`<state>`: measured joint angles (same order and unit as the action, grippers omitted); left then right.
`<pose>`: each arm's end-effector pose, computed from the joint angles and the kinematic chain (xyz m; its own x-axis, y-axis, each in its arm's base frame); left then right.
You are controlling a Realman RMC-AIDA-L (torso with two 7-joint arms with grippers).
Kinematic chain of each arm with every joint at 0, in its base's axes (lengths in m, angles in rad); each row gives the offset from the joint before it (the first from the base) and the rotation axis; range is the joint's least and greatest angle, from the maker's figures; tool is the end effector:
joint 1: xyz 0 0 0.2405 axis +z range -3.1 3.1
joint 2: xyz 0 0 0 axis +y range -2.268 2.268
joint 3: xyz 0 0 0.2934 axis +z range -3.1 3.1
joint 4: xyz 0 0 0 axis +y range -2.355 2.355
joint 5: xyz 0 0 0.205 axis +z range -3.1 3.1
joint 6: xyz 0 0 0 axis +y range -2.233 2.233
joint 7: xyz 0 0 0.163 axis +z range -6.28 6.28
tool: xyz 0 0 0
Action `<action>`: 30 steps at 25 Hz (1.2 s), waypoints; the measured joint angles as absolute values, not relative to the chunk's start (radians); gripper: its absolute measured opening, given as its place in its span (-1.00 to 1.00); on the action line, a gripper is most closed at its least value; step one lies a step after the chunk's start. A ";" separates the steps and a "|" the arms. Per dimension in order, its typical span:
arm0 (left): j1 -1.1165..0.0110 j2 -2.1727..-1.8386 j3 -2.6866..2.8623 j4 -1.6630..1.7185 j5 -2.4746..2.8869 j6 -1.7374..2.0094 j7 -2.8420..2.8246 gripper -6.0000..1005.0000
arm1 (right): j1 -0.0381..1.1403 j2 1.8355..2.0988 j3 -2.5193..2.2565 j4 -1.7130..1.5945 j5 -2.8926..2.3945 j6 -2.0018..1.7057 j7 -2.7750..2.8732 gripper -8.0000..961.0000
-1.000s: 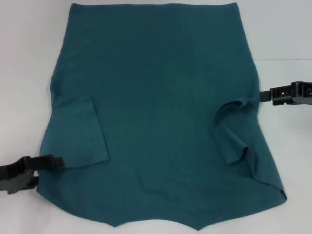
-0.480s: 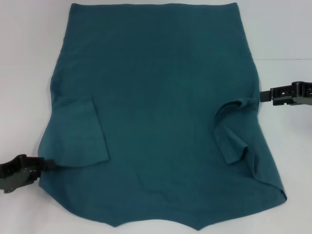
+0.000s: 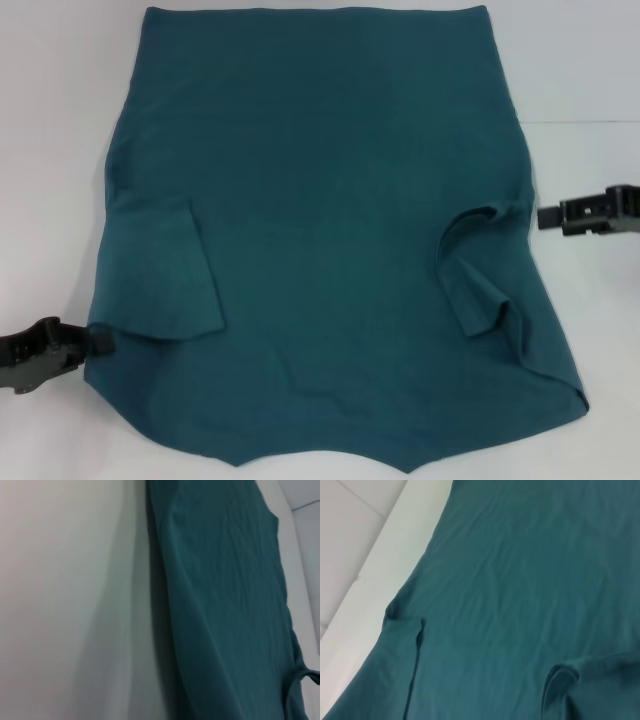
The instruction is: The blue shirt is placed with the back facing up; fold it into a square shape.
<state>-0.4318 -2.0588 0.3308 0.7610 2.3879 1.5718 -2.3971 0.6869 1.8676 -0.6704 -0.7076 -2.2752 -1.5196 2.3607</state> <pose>-0.3753 0.3088 0.0091 -0.1316 0.8770 0.4621 0.9859 0.0670 0.1536 0.2957 0.4153 0.0574 0.3356 -0.8710 -0.3587 -0.9409 -0.3286 -0.0824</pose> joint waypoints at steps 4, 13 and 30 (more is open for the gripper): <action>-0.433 -2.059 0.330 0.762 2.387 1.571 -2.396 -0.94 | 0.666 1.843 -0.676 -0.713 -2.299 -1.606 2.364 0.27; -0.450 -2.054 0.329 0.757 2.386 1.537 -2.403 -0.94 | 0.611 1.790 -0.675 -0.715 -2.420 -1.734 2.393 0.27; -0.454 -2.053 0.327 0.747 2.385 1.521 -2.404 -0.94 | 0.637 1.874 -0.706 -0.714 -2.564 -1.692 2.334 0.27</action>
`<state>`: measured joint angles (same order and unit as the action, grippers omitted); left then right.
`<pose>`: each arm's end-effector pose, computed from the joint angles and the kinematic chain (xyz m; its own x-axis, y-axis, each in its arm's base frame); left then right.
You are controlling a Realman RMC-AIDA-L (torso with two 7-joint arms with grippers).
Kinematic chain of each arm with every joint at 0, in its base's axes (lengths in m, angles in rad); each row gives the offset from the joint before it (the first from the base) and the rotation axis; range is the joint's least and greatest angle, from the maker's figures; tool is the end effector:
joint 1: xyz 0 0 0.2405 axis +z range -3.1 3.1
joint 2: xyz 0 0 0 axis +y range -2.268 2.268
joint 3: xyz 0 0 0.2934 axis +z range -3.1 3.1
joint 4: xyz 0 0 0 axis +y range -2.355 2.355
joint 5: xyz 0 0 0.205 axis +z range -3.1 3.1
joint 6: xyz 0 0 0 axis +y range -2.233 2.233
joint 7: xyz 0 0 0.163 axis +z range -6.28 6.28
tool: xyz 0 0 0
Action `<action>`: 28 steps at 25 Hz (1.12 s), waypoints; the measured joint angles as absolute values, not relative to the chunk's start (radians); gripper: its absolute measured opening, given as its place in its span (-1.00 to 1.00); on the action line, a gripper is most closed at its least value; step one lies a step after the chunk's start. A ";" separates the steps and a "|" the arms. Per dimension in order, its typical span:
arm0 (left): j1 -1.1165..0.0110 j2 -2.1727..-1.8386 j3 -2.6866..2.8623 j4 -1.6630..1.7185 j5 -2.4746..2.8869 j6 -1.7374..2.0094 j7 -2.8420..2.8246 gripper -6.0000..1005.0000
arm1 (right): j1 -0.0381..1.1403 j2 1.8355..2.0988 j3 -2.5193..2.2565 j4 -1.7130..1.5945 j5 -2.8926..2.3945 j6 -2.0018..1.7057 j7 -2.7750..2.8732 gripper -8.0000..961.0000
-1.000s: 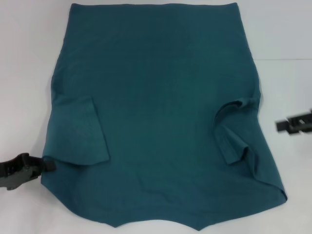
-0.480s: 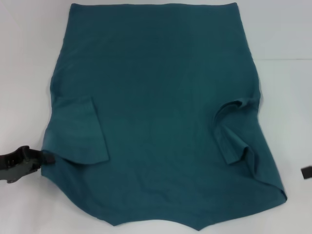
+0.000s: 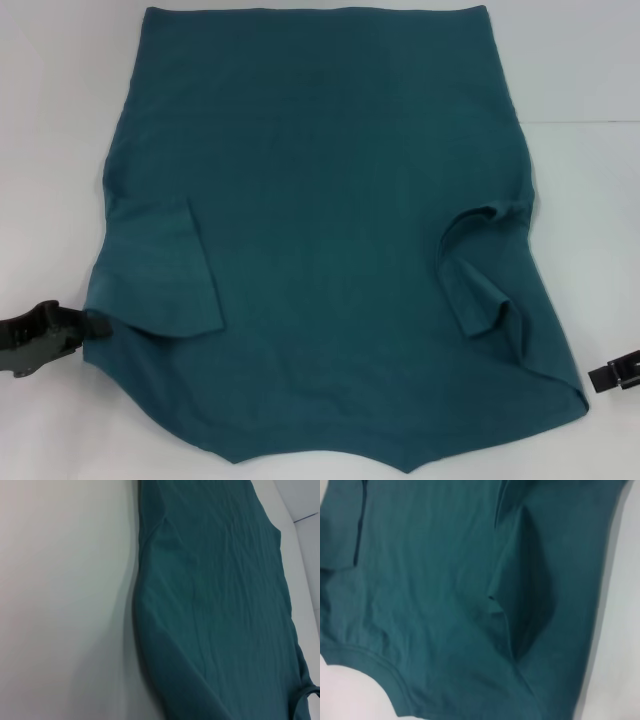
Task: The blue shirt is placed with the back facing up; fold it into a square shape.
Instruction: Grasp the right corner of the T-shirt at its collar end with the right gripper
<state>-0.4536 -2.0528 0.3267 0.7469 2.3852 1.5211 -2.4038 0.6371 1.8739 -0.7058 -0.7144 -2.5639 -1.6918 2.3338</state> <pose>-0.3757 0.3215 0.0115 -0.1316 0.8603 0.4926 0.9880 0.0733 0.1360 0.3430 0.3529 0.0437 0.3029 -0.9530 -0.0105 -0.9391 -0.2966 -0.1733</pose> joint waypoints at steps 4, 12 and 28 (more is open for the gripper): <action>-0.453 -2.053 0.327 0.747 2.385 1.520 -2.404 -0.94 | 0.642 1.889 -0.731 -0.714 -2.573 -1.676 2.317 0.27; -0.452 -2.053 0.327 0.747 2.385 1.520 -2.404 -0.94 | 0.655 1.907 -0.776 -0.706 -2.574 -1.643 2.298 0.27; -0.455 -2.056 0.327 0.746 2.385 1.520 -2.405 -0.93 | 0.661 1.918 -0.805 -0.694 -2.574 -1.604 2.311 0.27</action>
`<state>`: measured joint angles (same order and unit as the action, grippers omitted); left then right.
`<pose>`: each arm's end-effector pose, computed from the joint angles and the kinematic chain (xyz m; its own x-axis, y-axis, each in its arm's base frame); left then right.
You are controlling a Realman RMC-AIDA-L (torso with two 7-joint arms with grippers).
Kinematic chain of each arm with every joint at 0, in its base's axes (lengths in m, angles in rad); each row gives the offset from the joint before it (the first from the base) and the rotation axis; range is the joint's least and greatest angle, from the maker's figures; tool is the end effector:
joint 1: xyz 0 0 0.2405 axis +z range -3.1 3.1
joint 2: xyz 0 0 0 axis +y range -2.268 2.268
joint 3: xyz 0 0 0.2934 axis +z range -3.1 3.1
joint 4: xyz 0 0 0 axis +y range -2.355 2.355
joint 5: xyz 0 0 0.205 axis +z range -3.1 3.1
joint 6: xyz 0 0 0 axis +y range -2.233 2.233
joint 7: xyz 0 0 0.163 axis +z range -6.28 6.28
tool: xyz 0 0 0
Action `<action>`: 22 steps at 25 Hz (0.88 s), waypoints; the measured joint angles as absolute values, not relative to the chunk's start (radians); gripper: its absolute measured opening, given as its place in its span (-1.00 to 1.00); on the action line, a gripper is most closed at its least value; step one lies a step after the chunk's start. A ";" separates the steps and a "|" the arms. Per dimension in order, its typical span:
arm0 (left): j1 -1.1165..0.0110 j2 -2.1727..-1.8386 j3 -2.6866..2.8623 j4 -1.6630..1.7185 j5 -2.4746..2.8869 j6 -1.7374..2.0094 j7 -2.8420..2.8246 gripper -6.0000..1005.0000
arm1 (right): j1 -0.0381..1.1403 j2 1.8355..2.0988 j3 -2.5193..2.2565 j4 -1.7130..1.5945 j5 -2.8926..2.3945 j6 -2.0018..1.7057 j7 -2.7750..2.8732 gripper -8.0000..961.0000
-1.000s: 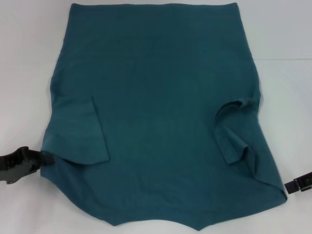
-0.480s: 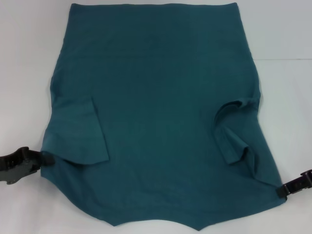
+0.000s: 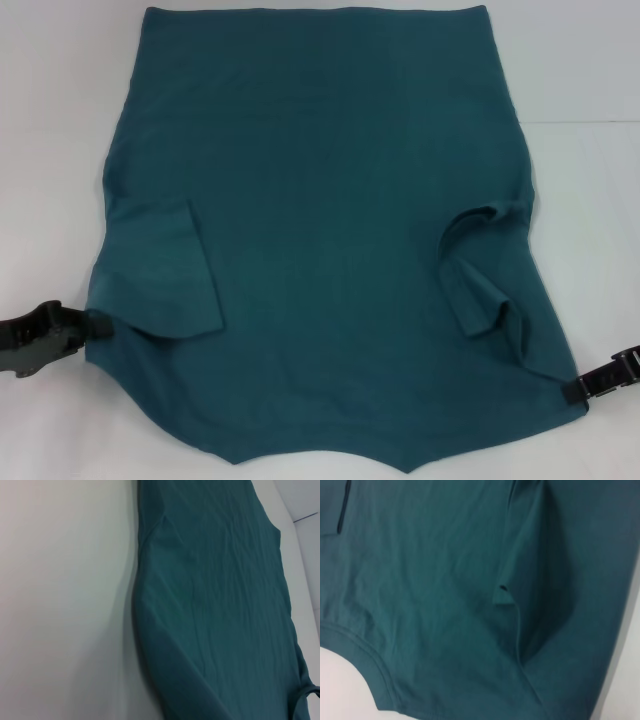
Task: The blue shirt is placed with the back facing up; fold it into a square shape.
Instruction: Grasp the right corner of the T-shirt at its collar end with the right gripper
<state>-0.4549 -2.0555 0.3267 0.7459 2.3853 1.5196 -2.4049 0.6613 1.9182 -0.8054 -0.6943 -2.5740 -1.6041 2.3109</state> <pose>-0.3749 0.3218 0.0101 -0.1335 0.8606 0.4914 0.9876 0.0740 0.1386 0.3368 0.3592 0.0135 0.3734 -0.9261 0.0541 -0.9012 -0.3760 -0.2157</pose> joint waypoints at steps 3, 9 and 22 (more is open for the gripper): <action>-0.455 -2.055 0.327 0.742 2.385 1.516 -2.405 -0.94 | 0.662 1.920 -0.811 -0.690 -2.574 -1.597 2.311 0.27; -0.456 -2.054 0.327 0.733 2.385 1.512 -2.405 -0.94 | 0.669 1.930 -0.813 -0.688 -2.587 -1.591 2.312 0.27; -0.456 -2.054 0.327 0.732 2.385 1.509 -2.405 -0.94 | 0.707 1.979 -0.808 -0.686 -2.597 -1.575 2.312 0.27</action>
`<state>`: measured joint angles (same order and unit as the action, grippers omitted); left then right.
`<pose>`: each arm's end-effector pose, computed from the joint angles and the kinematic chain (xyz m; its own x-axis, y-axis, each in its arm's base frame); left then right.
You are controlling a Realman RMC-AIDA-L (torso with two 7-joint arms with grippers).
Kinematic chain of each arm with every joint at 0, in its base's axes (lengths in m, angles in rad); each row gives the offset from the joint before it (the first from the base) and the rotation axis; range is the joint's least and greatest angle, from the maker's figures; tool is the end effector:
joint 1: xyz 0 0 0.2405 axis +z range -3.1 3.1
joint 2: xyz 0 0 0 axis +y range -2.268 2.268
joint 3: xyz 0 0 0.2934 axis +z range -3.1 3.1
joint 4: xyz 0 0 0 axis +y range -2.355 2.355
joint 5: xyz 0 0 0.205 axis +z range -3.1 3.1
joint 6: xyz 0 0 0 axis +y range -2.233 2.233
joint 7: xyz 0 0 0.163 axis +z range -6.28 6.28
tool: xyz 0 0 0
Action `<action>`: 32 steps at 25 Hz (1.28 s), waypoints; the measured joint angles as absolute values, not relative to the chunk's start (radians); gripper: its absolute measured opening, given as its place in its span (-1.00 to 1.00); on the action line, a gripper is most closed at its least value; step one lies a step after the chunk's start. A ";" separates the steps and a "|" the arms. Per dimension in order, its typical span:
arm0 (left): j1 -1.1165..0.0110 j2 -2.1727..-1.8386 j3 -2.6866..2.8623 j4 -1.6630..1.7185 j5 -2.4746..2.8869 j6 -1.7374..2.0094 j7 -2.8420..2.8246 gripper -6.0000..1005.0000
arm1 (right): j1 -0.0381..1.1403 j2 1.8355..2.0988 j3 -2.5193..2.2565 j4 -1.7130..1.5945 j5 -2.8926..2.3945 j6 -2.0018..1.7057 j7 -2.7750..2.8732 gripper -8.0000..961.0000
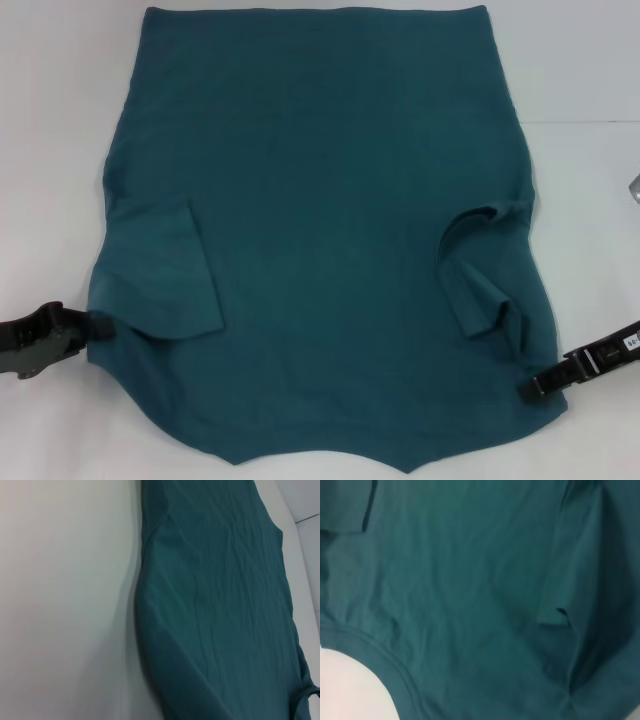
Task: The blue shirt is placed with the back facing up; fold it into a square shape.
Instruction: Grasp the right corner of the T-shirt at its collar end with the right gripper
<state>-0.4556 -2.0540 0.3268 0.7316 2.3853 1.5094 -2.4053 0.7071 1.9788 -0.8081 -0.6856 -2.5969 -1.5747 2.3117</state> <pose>-0.3760 0.3219 0.0080 -0.1422 0.8599 0.4902 0.9864 0.0821 0.1421 0.3148 0.3662 -0.0161 0.4136 -0.9074 0.0740 -0.8873 -0.4200 -0.1904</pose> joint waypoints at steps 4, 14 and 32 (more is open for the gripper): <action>-0.456 -2.054 0.327 0.732 2.385 1.509 -2.405 -0.94 | 0.711 1.980 -0.797 -0.686 -2.577 -1.575 2.312 0.27; -0.456 -2.054 0.327 0.732 2.385 1.508 -2.405 -0.94 | 0.712 1.978 -0.802 -0.670 -2.573 -1.575 2.321 0.27; -0.452 -2.053 0.327 0.732 2.392 1.520 -2.397 -0.94 | 0.701 1.966 -0.788 -0.676 -2.569 -1.597 2.325 -0.89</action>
<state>-0.4525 -2.0527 0.3271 0.7317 2.3923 1.5196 -2.3966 0.7013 1.9662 -0.7879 -0.6760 -2.5688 -1.5973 2.3255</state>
